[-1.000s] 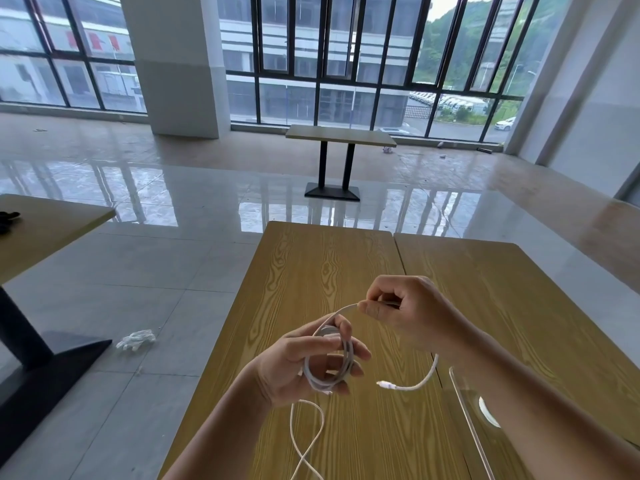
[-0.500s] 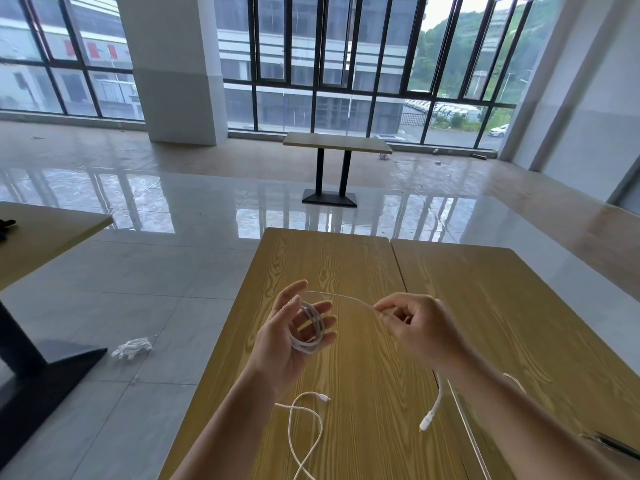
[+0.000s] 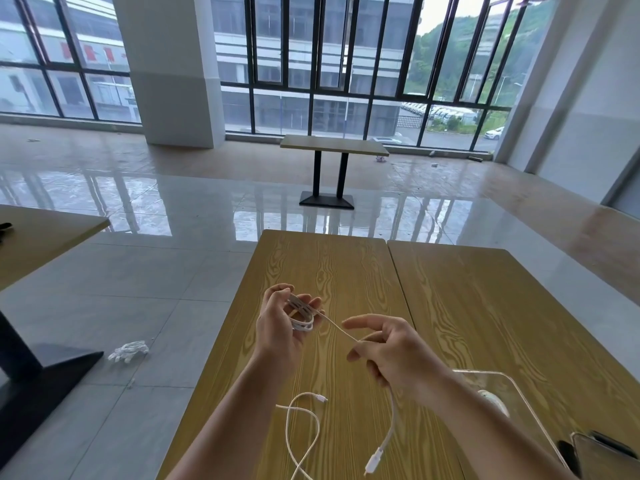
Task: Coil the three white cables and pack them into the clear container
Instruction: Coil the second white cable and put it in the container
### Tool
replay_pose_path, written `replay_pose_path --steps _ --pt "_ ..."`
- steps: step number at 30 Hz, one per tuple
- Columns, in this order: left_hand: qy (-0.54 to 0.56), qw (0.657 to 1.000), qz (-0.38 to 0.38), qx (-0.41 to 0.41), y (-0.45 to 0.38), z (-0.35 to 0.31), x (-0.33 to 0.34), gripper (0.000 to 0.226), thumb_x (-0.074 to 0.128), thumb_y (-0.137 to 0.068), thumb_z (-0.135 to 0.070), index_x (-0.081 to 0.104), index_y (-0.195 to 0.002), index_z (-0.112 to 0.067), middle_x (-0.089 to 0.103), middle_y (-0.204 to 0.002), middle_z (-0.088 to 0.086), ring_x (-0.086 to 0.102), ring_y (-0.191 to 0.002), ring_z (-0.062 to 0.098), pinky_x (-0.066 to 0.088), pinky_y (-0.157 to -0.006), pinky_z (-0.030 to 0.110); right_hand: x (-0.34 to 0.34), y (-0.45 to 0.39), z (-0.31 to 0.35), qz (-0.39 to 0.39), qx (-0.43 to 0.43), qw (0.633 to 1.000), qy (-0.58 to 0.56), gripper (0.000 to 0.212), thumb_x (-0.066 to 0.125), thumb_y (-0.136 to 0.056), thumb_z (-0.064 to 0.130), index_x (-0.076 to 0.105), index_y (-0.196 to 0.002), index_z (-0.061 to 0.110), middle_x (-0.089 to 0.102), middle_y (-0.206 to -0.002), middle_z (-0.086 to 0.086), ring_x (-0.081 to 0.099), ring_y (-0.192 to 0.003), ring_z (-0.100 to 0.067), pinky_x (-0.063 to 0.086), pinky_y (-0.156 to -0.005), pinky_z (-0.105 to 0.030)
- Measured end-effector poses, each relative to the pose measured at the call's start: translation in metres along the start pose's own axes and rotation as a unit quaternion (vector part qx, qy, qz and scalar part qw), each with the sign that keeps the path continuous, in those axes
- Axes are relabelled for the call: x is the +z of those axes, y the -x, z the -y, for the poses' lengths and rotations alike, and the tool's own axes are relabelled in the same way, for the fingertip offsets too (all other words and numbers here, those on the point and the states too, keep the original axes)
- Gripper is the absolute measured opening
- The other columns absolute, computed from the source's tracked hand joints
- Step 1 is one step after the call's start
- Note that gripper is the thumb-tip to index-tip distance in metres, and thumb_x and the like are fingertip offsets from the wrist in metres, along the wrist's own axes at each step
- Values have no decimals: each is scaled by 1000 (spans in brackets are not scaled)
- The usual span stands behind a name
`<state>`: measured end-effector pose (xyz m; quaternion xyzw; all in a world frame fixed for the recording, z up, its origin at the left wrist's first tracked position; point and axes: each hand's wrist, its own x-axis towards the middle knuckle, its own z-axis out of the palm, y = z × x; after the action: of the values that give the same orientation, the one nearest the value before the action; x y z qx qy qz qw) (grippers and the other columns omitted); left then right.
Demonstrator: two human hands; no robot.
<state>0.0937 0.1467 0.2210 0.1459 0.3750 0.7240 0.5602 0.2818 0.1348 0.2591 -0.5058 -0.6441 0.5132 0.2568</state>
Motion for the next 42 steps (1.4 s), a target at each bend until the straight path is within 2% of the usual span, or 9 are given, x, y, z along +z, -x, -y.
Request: replay_pose_path --steps 6,8,11,16,19,23,27,32,42 --pt "39 998 -43 -30 -14 -7 -8 11 47 -100 -18 54 -103 -10 58 -88 19 65 -74 31 59 -60 45 -10 9 6 78 -16 973 -215 41 39 -94 -9 78 -93 3 75 -88 -21 69 -68 -25 58 -61 -33" --pt "41 996 -55 -49 -17 -7 -7 11 50 -98 -19 54 -101 -9 55 -86 17 61 -73 29 59 -58 44 -8 12 7 70 -66 981 -169 33 45 -96 -8 76 -97 5 77 -91 -18 73 -80 -25 60 -71 -32" --pt "12 995 -58 -83 -18 -6 -5 11 53 -95 -19 51 -98 -8 53 -79 14 57 -68 25 58 -55 43 -2 16 10 7 -141 989 -47 9 66 -94 10 74 -90 12 76 -76 -5 69 -68 -14 57 -66 -25" --pt "-89 986 -69 -123 -11 1 -4 11 55 -92 -18 55 -92 -8 54 -70 11 54 -60 22 51 -47 32 2 21 29 -93 -226 969 40 27 67 -93 21 69 -66 18 59 -62 10 51 -52 -3 47 -52 -21" --pt "-125 979 -49 -151 -6 3 -3 11 58 -88 -17 57 -91 -7 56 -67 11 52 -55 21 45 -45 29 -2 22 47 -37 -203 971 -121 29 62 -94 7 72 -70 19 65 -61 2 55 -49 -9 48 -46 -21" --pt "-153 967 48 -197 6 2 -1 9 63 -81 -18 64 -85 -11 57 -66 10 49 -53 20 39 -41 25 -9 15 61 38 -145 918 -366 20 64 -81 -1 72 -96 10 72 -73 -14 63 -53 -18 53 -47 -26" --pt "-180 949 141 -218 17 -2 4 12 62 -82 -25 67 -77 -16 56 -70 7 47 -55 17 36 -39 21 -15 9 65 104 -136 878 -446 34 68 -75 1 68 -109 10 72 -76 -17 67 -56 -20 57 -53 -29" --pt "-178 925 238 -237 28 -6 7 28 72 -71 -42 64 -83 -18 57 -78 7 46 -60 17 34 -42 21 -24 1 65 103 -175 883 -422 18 68 -75 -7 73 -74 10 75 -82 -16 76 -68 -22 63 -61 -30" --pt "-26 917 314 -243 34 -2 10 40 64 -80 -53 61 -90 -14 56 -87 12 52 -63 19 41 -41 19 -40 -14 41 -144 -175 967 -119 35 78 -78 -5 69 -58 23 72 -63 -6 73 -59 -21 59 -55 -26"
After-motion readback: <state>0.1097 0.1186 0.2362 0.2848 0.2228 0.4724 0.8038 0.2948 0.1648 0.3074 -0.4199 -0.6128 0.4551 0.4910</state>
